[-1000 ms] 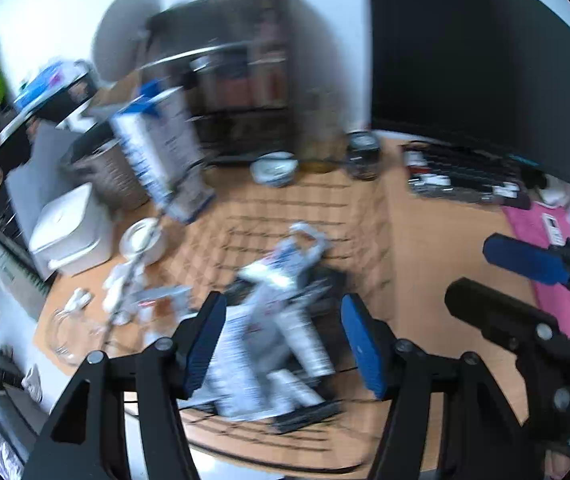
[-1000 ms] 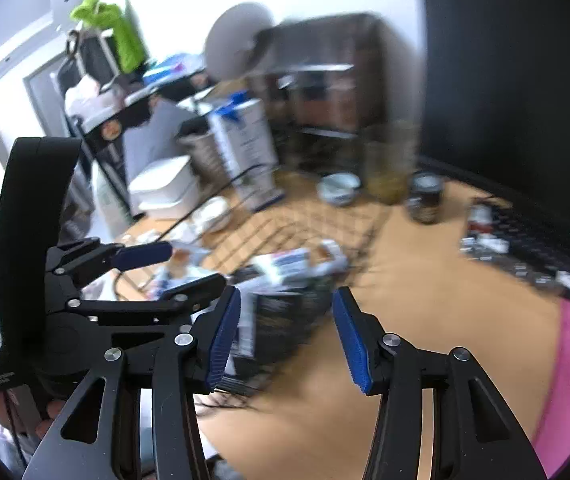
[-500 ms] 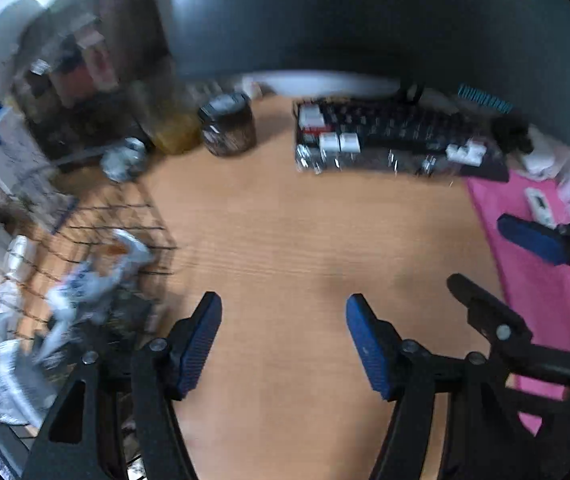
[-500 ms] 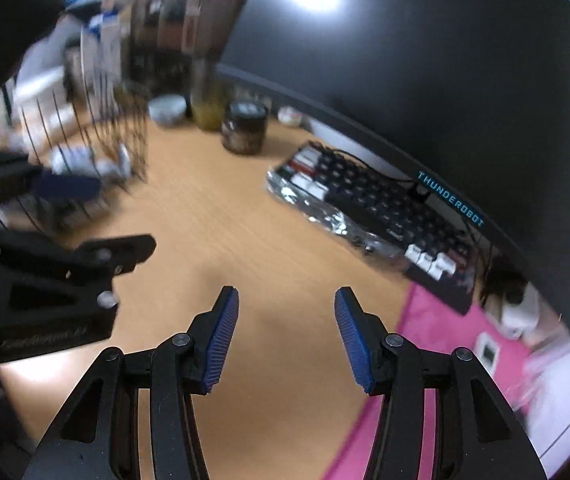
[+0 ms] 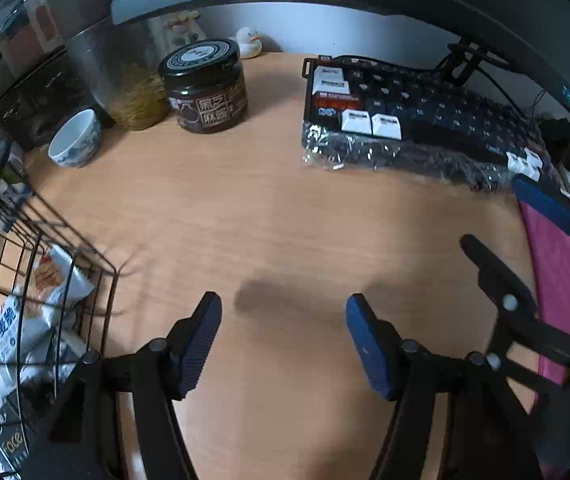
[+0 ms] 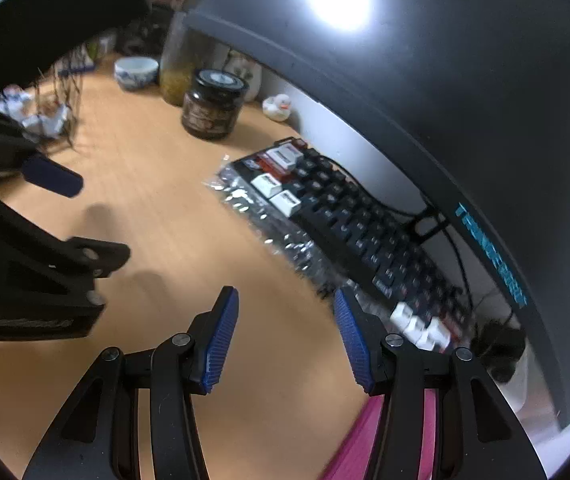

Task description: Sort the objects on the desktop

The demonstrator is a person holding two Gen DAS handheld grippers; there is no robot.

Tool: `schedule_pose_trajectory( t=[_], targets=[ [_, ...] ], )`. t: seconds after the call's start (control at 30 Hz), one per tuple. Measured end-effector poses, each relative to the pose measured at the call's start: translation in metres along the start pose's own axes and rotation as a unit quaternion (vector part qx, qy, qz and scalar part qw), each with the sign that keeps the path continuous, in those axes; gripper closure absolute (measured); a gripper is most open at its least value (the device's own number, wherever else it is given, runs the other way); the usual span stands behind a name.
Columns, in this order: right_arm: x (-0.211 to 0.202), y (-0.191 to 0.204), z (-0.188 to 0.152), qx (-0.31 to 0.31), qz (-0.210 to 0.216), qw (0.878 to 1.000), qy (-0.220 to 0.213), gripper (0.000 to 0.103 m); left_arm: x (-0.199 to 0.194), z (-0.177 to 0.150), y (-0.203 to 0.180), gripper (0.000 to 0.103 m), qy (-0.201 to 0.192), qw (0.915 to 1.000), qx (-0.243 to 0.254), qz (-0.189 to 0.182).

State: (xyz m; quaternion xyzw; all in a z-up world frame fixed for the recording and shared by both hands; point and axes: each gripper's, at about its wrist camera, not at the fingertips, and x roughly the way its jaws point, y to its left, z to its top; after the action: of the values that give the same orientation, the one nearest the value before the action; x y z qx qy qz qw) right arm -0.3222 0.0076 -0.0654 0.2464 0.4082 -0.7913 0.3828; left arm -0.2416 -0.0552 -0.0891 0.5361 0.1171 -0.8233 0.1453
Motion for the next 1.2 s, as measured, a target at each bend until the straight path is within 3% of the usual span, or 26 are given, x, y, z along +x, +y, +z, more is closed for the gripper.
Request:
schedule_pose_trajectory(
  t=[0.37,0.4,0.5,0.6,0.8,1.0,1.2],
  targets=[
    [0.043,-0.008,0.013,-0.027,0.022,0.999,0.012,0.053,0.015,0.013,0.010,0.033,0.015,0.9998,-0.001,-0.014],
    [0.046,-0.008,0.014,-0.027,0.026,0.999,0.015,0.056,0.015,0.014,0.012,0.033,0.014,0.9998,-0.004,-0.012],
    [0.054,-0.010,0.013,-0.017,0.039,0.999,0.028,0.094,0.014,0.012,0.015,0.033,0.016,0.9998,-0.003,-0.013],
    [0.048,-0.011,0.011,-0.005,0.040,0.999,0.031,0.101,0.009,0.007,0.016,0.033,0.015,0.9997,0.001,-0.017],
    [0.008,-0.015,-0.004,0.053,0.059,0.996,0.044,0.102,-0.010,-0.009,0.014,0.033,0.011,0.9996,0.009,-0.024],
    [-0.044,-0.015,-0.045,0.198,0.134,0.967,0.091,0.102,-0.039,-0.036,0.011,0.033,-0.003,0.9992,0.028,-0.027],
    [-0.096,0.000,-0.085,0.303,0.143,0.937,0.099,0.102,-0.066,-0.066,0.003,0.033,-0.011,0.9979,0.057,-0.028]
  ],
)
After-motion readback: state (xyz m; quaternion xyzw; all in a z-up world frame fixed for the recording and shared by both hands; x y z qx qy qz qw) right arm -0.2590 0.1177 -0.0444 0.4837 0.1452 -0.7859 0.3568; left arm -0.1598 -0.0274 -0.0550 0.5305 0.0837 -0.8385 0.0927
